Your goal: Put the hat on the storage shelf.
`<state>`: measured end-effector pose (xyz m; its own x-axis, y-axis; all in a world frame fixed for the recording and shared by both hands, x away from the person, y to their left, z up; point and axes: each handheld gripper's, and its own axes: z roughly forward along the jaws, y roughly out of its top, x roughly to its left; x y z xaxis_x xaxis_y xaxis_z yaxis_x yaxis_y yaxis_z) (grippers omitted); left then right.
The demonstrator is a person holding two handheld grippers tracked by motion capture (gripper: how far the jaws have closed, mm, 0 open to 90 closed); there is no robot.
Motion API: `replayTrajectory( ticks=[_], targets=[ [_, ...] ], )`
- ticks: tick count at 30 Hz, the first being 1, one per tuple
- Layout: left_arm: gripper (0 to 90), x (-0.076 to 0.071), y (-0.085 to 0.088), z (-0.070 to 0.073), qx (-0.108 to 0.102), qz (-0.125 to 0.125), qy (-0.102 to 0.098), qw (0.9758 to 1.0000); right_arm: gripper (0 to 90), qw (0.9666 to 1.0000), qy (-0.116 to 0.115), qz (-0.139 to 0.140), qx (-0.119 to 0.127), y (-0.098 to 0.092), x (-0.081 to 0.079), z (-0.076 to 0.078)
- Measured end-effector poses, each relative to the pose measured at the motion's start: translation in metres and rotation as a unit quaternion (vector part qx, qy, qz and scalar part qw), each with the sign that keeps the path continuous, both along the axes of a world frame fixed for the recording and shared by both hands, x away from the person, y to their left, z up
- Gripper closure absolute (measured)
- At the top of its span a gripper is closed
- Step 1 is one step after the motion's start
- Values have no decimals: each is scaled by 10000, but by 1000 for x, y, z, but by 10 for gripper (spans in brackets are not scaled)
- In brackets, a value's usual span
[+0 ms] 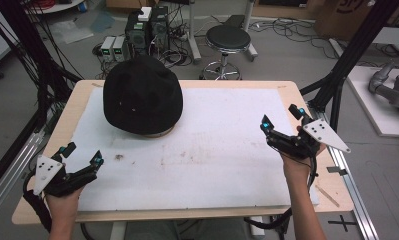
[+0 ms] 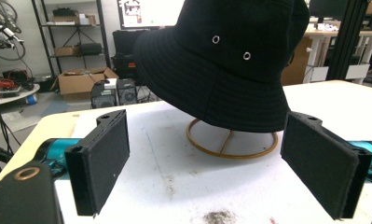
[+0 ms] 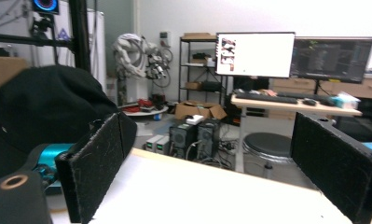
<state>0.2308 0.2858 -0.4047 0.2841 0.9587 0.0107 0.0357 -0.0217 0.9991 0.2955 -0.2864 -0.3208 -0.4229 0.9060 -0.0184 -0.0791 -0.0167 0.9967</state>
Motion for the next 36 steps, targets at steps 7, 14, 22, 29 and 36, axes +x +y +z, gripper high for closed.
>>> replayTrajectory(
  ticks=[7,14,22,29,36],
  targets=[
    [157,2,-4,1,54,-29,-15,10000,41,9996,152,-236,50,-19,-11,-30],
    [157,3,-5,1,56,-43,-41,10000,30,9984,422,-365,36,-34,-12,-58],
    [157,4,-7,1,73,-83,-49,9999,30,9978,321,-517,253,-44,-23,-72],
    [157,4,-9,2,69,-82,-74,9999,29,9949,396,-890,256,-48,-30,-87],
    [157,6,-9,2,49,-35,-77,10000,30,9936,355,-1020,334,-55,-33,-90]
  ],
)
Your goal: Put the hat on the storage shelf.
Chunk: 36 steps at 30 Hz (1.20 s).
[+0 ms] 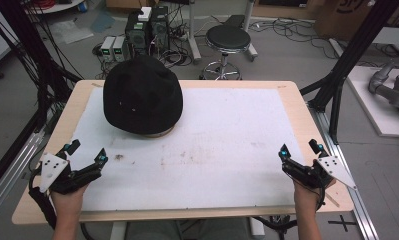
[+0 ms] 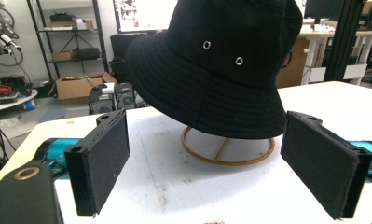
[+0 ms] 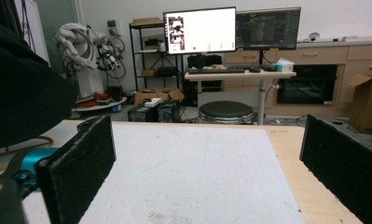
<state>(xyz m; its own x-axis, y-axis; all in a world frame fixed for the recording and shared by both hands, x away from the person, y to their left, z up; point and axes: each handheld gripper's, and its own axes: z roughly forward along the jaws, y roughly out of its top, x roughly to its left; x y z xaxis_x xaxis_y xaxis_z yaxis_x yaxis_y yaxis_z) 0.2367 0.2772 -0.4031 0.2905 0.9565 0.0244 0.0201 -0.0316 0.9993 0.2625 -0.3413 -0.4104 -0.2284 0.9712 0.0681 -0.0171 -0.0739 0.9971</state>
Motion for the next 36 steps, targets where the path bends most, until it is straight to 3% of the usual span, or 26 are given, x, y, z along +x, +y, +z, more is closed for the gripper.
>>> replayTrajectory(
  ticks=[8,19,36],
  targets=[
    [158,0,-1,0,11,20,-8,10000,30,9999,-2,-56,-98,0,-2,0],
    [158,-2,0,0,3,59,-54,10000,29,9997,-123,145,-135,6,-3,3],
    [158,-2,4,0,-61,108,-48,9999,30,9991,-64,385,-174,11,0,1]
  ],
)
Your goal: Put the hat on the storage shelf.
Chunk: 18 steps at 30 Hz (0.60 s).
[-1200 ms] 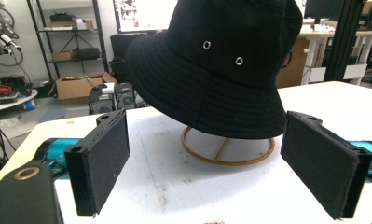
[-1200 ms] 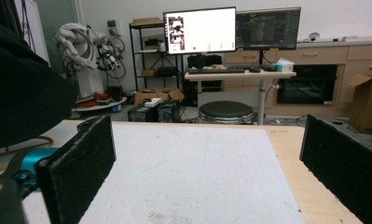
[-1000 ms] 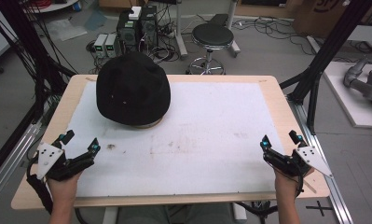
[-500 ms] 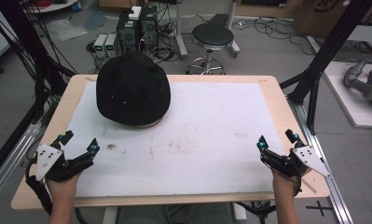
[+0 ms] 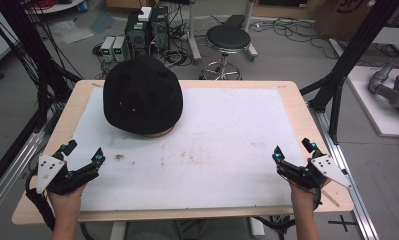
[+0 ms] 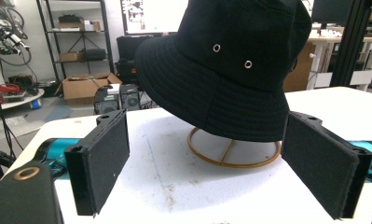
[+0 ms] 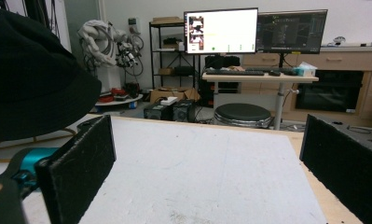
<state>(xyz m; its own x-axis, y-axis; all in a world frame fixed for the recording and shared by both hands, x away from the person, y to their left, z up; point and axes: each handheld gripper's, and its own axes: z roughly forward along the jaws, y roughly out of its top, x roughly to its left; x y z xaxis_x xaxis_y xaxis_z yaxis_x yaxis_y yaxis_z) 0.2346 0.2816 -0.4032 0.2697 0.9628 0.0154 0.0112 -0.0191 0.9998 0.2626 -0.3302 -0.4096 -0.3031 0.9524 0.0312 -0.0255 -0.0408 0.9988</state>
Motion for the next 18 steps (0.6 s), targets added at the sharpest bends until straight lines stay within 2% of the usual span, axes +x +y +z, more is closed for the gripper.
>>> replayTrajectory(
  ticks=[18],
  targets=[
    [157,0,2,0,-3,24,24,10000,30,9999,58,-12,-89,2,2,-1]
  ],
)
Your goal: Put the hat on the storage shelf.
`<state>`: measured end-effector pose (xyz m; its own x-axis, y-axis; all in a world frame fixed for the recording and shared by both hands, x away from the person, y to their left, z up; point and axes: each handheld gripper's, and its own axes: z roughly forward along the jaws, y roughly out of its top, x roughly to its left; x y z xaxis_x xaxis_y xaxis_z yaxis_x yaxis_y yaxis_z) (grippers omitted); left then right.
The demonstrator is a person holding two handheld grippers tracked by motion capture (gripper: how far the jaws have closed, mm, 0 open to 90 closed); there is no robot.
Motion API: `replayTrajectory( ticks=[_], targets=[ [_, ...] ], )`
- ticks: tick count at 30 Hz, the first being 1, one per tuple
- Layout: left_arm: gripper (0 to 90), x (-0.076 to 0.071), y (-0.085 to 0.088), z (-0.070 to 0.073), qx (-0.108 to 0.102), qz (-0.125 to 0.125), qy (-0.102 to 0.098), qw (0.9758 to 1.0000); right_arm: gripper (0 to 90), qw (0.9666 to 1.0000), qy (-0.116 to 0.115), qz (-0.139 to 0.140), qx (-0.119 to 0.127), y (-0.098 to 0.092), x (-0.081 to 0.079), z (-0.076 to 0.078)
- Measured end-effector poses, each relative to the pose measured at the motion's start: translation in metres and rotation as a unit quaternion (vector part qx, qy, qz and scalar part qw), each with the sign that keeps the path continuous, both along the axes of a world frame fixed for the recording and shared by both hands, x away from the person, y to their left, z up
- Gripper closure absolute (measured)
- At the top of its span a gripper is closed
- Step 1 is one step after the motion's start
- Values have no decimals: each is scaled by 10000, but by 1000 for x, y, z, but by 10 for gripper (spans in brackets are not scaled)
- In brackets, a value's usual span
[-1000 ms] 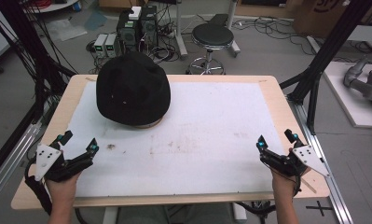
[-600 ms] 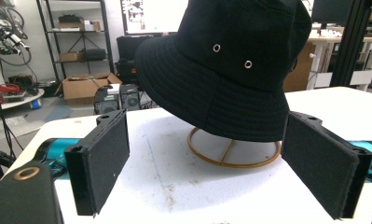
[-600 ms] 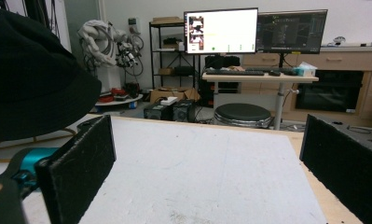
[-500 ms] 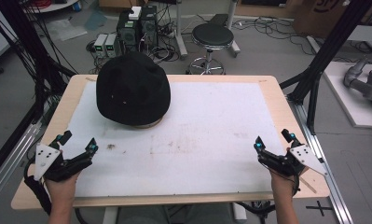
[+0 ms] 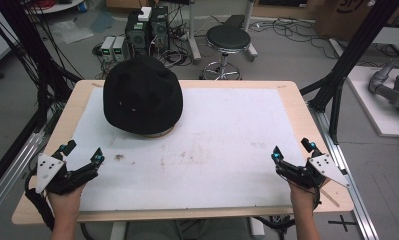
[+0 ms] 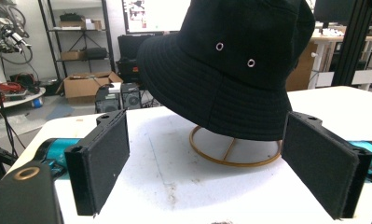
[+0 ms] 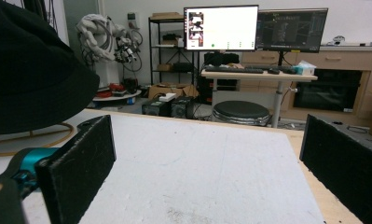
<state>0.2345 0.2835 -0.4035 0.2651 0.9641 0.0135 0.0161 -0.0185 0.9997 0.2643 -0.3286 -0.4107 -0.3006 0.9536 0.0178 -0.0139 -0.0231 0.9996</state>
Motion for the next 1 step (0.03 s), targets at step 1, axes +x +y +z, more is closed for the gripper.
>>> replayTrajectory(
  ticks=[1],
  targets=[
    [157,0,0,0,4,4,2,10000,30,10000,-3,-2,-3,0,0,0]
  ],
)
